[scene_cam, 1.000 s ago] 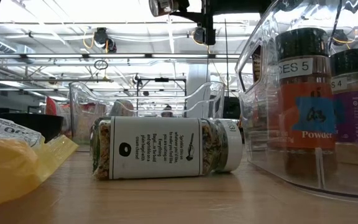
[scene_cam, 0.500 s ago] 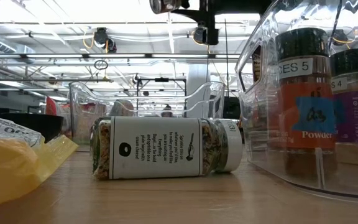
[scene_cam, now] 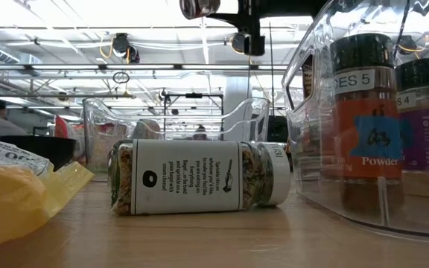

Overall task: Pick & Place Food Item
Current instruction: Put the brown seasoning bottle into the bottom transparent bin

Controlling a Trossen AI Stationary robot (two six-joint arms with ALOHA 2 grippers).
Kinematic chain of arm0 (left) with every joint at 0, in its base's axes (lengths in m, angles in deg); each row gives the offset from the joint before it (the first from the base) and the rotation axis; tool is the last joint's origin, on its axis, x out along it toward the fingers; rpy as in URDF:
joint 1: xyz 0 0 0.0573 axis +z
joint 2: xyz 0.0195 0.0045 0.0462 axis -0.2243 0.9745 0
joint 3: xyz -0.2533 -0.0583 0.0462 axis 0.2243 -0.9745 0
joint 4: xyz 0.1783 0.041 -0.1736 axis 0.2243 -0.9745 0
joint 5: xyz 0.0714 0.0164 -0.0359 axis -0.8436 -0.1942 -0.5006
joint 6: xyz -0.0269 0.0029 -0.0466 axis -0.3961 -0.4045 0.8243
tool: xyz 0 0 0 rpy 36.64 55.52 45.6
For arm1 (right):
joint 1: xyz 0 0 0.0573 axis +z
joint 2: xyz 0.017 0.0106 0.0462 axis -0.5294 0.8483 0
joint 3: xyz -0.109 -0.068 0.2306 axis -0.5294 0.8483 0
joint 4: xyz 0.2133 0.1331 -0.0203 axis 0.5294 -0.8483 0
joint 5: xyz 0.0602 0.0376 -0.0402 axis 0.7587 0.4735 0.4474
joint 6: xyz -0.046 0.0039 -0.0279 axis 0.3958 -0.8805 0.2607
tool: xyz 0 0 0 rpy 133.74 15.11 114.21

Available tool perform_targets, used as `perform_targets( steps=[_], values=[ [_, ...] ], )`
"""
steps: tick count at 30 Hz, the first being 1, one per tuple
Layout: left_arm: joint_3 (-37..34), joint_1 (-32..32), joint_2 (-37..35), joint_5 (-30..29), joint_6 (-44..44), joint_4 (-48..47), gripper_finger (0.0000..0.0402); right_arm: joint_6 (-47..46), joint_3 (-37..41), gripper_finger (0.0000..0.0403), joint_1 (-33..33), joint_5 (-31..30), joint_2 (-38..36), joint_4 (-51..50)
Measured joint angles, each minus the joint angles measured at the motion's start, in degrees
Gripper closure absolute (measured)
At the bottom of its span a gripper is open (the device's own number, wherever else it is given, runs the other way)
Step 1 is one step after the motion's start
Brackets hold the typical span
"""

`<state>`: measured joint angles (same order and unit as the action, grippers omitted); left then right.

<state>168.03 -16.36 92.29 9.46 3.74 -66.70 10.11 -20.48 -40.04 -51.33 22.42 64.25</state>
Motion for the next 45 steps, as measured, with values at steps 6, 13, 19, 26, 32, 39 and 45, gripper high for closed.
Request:
perform_targets(
  steps=[6, 13, 19, 26, 32, 39, 45],
  values=[
    [0.01, -0.23, -0.53, 5.63, 2.39, 1.80, 0.0174, 1.08, 0.00, 0.0241, 0.00, -0.38, 0.00, -0.74],
    [0.50, -0.70, -0.97, 7.22, 3.73, 2.86, 0.0174, 4.85, 0.00, 0.0241, -0.09, -0.46, 0.00, -2.47],
    [0.58, -0.14, -3.85, 5.45, 4.91, 3.60, 0.0174, 7.59, 0.00, 0.0242, 0.52, 4.34, 0.00, -2.82],
    [0.60, 1.30, -7.60, 3.65, 7.39, 4.08, 0.0174, 10.09, -0.02, 0.0242, 4.18, 7.14, -0.70, -2.89],
    [0.60, 1.23, -8.27, 2.93, 8.14, 5.35, 0.0174, 14.59, -0.09, 0.0242, 8.55, 6.83, -2.43, -3.94],
    [0.60, 1.22, -8.36, 2.74, 9.86, 5.96, 0.0174, 23.32, -0.01, 0.0242, 14.30, 1.05, -7.62, -11.23],
    [0.58, 0.55, -8.34, 2.76, 12.22, 6.48, 0.0174, 30.93, -0.04, 0.0242, 20.38, -9.15, -12.69, -22.94]
  ],
)
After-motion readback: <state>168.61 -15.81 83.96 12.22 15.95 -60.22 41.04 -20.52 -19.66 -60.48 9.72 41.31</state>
